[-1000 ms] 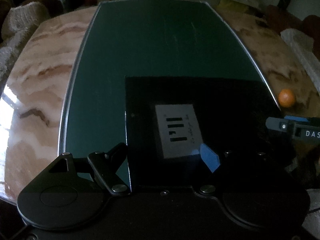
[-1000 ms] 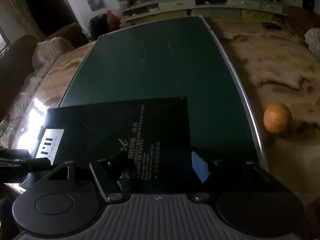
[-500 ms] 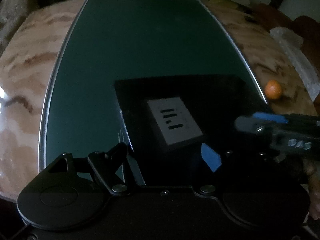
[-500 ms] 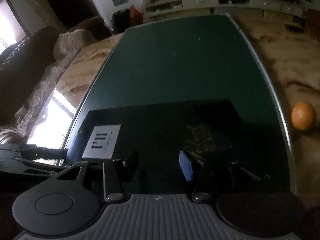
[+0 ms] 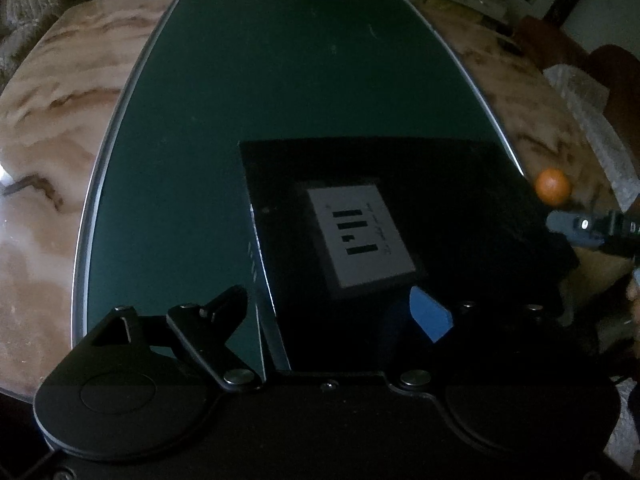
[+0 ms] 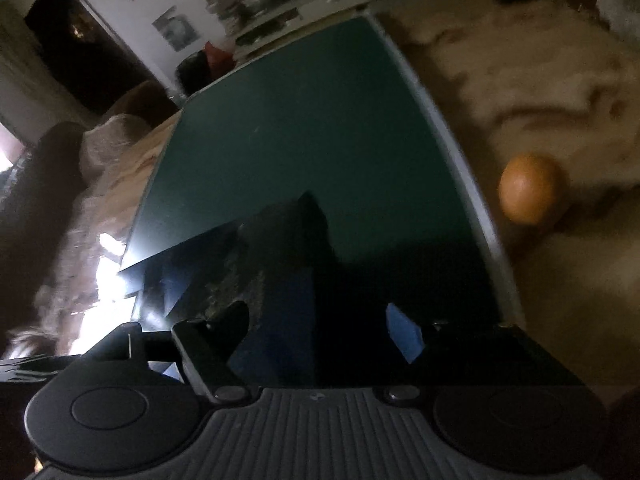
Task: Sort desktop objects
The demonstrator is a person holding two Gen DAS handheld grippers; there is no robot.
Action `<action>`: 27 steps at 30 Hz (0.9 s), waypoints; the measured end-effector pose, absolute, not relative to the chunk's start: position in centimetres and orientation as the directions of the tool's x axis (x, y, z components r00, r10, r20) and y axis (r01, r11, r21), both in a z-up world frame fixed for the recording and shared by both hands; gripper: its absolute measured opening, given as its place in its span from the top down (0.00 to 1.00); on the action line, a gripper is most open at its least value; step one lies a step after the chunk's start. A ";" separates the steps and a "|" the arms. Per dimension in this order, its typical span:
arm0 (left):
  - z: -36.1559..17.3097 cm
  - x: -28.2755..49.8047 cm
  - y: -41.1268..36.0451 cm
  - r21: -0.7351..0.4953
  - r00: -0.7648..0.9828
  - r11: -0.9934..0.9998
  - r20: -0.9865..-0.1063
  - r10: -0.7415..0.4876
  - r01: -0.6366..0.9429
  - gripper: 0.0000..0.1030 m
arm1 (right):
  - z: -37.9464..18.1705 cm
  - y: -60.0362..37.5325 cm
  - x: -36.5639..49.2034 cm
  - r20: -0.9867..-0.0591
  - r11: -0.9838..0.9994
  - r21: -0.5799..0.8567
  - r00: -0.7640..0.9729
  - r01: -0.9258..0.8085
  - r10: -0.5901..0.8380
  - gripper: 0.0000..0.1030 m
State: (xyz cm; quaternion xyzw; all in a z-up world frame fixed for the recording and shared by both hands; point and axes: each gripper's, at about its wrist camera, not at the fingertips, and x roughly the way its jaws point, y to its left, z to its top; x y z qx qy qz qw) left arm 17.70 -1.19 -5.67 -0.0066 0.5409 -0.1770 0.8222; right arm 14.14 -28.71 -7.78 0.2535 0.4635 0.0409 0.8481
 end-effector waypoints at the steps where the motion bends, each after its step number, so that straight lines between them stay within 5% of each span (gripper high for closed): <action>1: -5.7 17.7 -1.2 -0.202 0.352 0.937 -0.887 -0.298 0.284 0.12 | -8.0 -28.5 14.0 -0.761 0.859 0.487 0.561 0.160 0.326 0.25; 12: -6.2 16.7 -1.3 -0.192 0.359 0.934 -0.884 -0.299 0.303 0.11 | -7.1 -25.4 10.9 -0.785 0.889 0.431 0.550 0.156 0.285 0.40; 27: -6.0 14.0 -1.2 -0.170 0.400 0.930 -0.867 -0.298 0.325 0.10 | -6.5 -23.8 8.3 -0.776 0.919 0.370 0.589 0.134 0.226 0.40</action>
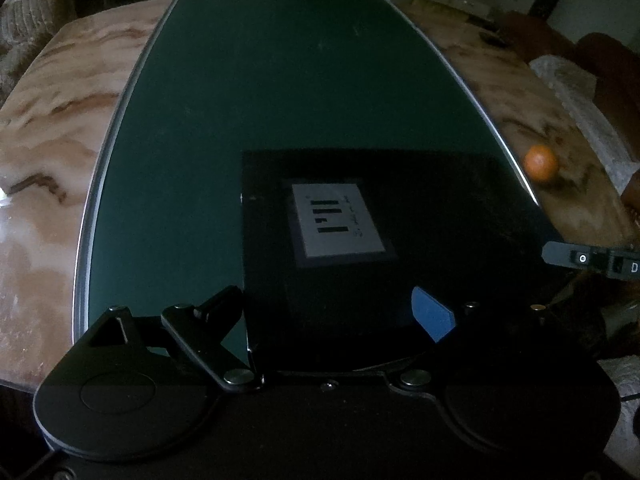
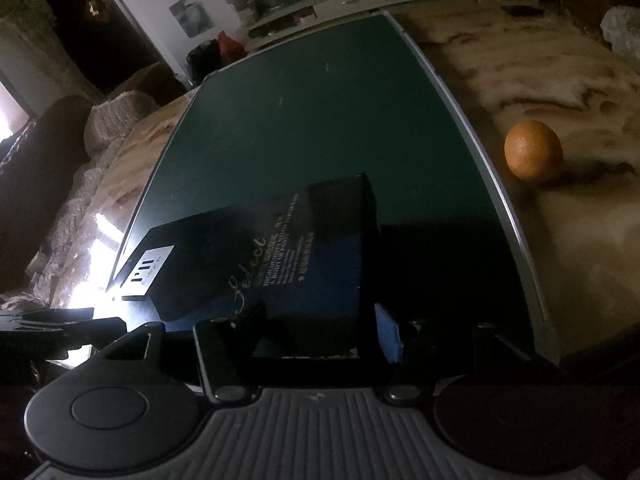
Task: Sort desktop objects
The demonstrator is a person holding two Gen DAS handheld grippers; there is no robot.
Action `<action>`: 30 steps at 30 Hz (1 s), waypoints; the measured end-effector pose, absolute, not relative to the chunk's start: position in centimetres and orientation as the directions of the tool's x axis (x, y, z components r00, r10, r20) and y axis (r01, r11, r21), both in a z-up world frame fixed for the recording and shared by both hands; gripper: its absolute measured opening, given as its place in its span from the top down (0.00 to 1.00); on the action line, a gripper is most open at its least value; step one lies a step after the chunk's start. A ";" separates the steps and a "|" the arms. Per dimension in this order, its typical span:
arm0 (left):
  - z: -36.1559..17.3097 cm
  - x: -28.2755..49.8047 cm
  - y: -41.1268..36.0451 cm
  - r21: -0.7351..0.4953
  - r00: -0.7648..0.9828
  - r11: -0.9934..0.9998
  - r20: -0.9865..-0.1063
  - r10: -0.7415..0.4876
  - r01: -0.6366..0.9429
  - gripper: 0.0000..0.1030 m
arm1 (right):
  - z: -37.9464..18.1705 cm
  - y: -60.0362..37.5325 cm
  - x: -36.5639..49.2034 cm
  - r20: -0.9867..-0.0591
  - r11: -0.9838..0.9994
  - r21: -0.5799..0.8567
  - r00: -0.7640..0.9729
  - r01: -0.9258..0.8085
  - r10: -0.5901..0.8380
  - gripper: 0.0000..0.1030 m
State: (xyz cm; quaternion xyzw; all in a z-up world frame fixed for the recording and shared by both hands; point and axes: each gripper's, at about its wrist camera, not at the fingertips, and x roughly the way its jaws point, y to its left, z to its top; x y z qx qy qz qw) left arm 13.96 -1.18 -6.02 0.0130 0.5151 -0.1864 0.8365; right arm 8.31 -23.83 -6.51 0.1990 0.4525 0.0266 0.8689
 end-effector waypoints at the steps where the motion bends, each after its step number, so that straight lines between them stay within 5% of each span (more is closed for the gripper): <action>1: -6.0 13.8 -1.2 -0.167 0.406 0.930 -0.864 -0.298 0.327 0.10 | -6.5 -23.8 8.2 -0.773 0.920 0.370 0.594 0.133 0.225 0.40; 12: -5.4 13.1 -2.6 -0.086 0.471 0.932 -0.844 -0.256 0.353 0.10 | -6.4 -22.7 7.9 -0.742 0.950 0.301 0.646 0.079 0.181 0.39; 14: -5.0 12.7 -2.8 -0.140 0.456 0.904 -0.825 -0.332 0.405 0.17 | -6.1 -22.4 7.6 -0.728 0.949 0.308 0.657 0.060 0.195 0.40; 16: -4.2 11.9 -3.8 -0.213 0.422 0.864 -0.803 -0.421 0.457 0.19 | -5.9 -21.9 7.4 -0.719 0.943 0.332 0.656 0.030 0.232 0.58; 18: -3.4 10.6 -6.1 -0.089 0.485 0.878 -0.805 -0.341 0.470 0.19 | -5.8 -21.0 7.5 -0.732 0.942 0.333 0.639 0.034 0.236 0.64; 21: -3.0 10.4 -7.4 -0.080 0.485 0.874 -0.806 -0.339 0.479 0.18 | -5.8 -20.0 7.8 -0.755 0.949 0.301 0.632 0.095 0.176 0.51; 30: -1.4 15.8 3.3 -0.121 0.551 0.965 -0.801 -0.233 0.233 0.06 | -7.5 -23.3 9.2 -0.751 0.888 0.434 0.606 0.153 0.263 0.38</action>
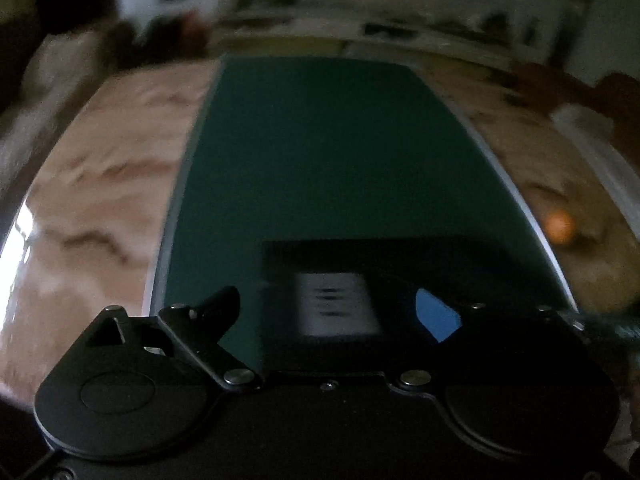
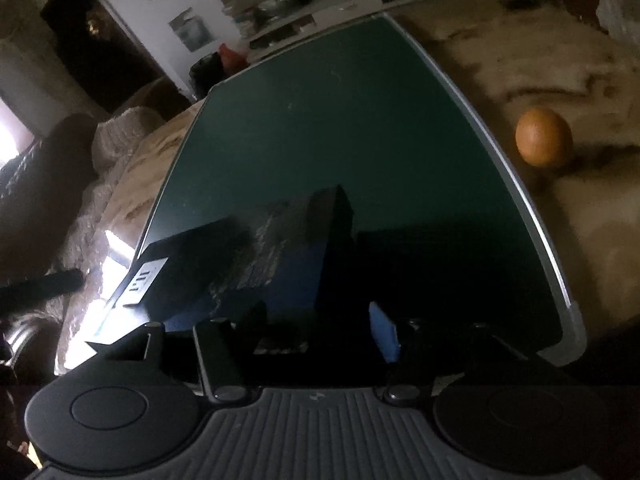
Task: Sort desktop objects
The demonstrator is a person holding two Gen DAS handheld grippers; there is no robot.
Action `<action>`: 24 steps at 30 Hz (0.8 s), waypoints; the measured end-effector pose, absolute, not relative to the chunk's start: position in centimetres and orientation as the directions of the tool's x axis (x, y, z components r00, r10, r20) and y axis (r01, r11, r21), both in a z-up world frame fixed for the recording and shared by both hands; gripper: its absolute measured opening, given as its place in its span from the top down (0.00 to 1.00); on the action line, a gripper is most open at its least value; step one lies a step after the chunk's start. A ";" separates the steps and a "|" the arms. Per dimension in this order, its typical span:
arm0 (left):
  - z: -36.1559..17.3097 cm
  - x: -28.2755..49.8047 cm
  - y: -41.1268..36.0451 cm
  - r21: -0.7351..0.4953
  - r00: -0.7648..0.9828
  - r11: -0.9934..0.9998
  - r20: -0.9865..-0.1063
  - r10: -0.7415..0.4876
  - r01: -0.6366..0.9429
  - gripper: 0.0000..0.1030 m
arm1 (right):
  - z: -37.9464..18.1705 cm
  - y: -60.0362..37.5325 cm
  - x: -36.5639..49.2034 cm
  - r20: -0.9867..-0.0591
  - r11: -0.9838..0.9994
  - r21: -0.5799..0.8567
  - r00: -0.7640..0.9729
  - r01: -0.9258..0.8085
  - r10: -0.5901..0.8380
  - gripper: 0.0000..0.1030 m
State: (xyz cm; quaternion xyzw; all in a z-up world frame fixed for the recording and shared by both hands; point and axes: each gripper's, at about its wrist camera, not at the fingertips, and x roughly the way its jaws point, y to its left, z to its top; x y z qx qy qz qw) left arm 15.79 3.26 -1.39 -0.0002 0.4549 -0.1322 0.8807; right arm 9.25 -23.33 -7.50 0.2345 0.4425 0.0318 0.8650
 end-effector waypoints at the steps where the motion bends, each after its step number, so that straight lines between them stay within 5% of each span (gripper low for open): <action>1: -1.9 16.7 4.4 -0.136 0.529 0.971 -0.819 -0.223 0.198 0.06 | -7.6 -23.2 9.5 -0.751 0.887 0.436 0.604 0.150 0.267 0.36; 9: -6.2 19.9 5.6 -0.202 0.368 0.968 -0.897 -0.245 0.150 0.11 | -8.5 -22.6 12.0 -0.754 0.882 0.453 0.583 0.130 0.302 0.36; 14: -7.1 20.0 5.2 -0.268 0.320 0.951 -0.897 -0.304 0.153 0.26 | -8.8 -22.1 12.9 -0.757 0.886 0.449 0.575 0.113 0.310 0.37; 24: -5.5 18.2 4.3 -0.247 0.371 0.945 -0.874 -0.313 0.215 0.25 | -7.6 -21.0 12.1 -0.744 0.908 0.408 0.611 0.095 0.270 0.37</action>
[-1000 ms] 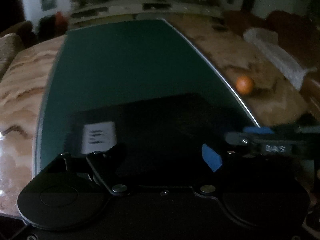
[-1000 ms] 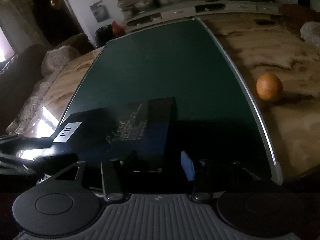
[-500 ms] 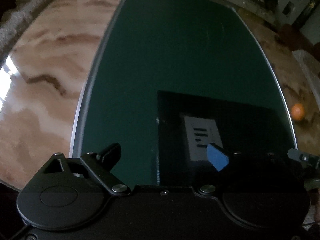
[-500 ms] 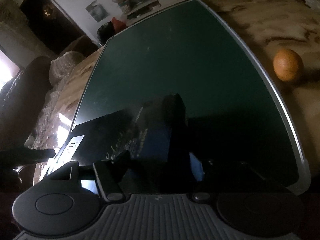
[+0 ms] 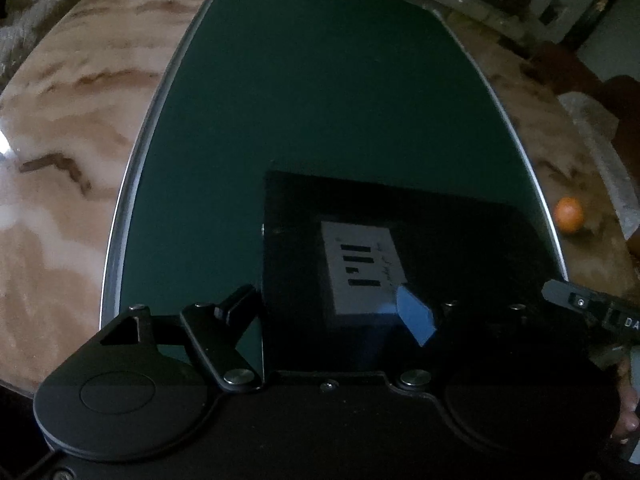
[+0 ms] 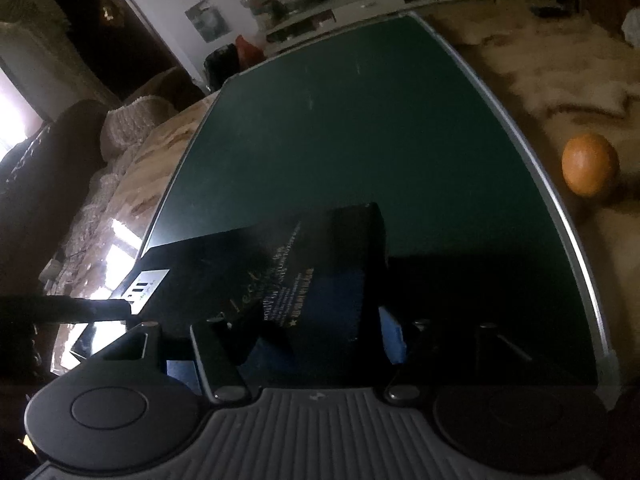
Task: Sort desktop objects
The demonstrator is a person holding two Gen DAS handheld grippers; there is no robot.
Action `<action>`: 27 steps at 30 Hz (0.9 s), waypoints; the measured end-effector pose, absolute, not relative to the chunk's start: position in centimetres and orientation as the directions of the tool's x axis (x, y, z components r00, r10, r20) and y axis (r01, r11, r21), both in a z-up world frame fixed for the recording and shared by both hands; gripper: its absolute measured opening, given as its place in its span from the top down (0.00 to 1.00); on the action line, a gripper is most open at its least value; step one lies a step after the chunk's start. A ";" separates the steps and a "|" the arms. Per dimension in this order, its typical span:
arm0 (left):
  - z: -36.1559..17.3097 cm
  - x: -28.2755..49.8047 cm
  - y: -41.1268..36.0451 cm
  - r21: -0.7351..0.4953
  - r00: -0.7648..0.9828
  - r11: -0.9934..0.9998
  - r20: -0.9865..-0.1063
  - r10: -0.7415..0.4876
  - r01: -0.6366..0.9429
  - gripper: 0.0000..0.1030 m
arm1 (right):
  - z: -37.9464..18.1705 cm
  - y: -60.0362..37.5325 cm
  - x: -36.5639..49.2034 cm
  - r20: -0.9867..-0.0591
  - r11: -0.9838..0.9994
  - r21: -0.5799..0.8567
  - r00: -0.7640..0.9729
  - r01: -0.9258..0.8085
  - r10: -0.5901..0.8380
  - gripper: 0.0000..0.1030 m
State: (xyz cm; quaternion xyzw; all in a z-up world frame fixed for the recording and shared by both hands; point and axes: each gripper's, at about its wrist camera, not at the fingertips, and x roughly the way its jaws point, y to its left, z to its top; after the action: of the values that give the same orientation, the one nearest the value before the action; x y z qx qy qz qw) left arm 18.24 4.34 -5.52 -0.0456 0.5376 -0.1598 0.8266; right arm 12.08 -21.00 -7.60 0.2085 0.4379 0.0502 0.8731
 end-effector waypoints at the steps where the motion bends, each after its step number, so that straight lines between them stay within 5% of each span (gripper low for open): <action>1: -5.3 18.1 4.3 -0.243 0.375 0.945 -0.873 -0.312 0.219 0.25 | -7.3 -20.9 11.9 -0.741 0.909 0.406 0.616 0.093 0.268 0.37; 27: -8.2 17.8 3.6 -0.228 0.367 0.955 -0.886 -0.285 0.191 0.16 | -8.5 -20.3 11.1 -0.755 0.915 0.383 0.614 0.126 0.231 0.37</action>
State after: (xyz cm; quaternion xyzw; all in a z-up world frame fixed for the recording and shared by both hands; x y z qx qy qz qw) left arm 17.82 3.59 -8.15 -0.0431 0.5439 -0.1442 0.8256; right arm 11.14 -20.26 -8.48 0.2036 0.4384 0.0302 0.8749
